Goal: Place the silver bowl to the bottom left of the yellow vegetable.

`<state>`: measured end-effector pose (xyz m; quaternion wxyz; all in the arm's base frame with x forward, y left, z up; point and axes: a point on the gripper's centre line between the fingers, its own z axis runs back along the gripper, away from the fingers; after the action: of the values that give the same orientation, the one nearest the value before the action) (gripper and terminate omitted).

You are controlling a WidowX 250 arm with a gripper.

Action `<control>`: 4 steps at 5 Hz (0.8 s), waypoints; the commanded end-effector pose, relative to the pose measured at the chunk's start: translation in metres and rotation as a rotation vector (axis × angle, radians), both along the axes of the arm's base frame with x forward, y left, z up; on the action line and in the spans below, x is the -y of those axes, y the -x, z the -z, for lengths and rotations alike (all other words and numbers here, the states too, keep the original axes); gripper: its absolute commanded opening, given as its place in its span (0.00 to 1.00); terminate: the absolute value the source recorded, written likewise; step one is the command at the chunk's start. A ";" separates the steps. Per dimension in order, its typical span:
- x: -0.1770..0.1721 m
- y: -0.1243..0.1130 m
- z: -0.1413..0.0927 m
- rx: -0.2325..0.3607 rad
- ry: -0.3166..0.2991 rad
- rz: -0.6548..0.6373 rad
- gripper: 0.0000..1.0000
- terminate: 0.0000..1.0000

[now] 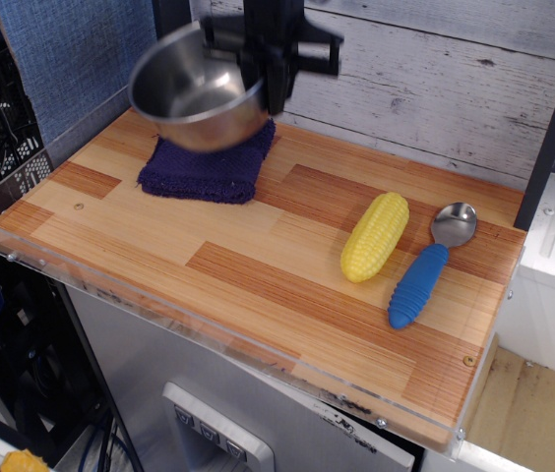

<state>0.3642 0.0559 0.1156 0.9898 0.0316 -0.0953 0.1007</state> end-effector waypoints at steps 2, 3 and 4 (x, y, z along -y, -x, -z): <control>0.056 0.050 -0.006 0.008 0.073 0.105 0.00 0.00; 0.068 0.062 0.007 -0.004 0.081 0.123 0.00 0.00; 0.068 0.069 0.022 -0.055 0.085 0.120 0.00 0.00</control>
<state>0.2948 -0.0146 0.0811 0.9979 -0.0140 -0.0451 0.0439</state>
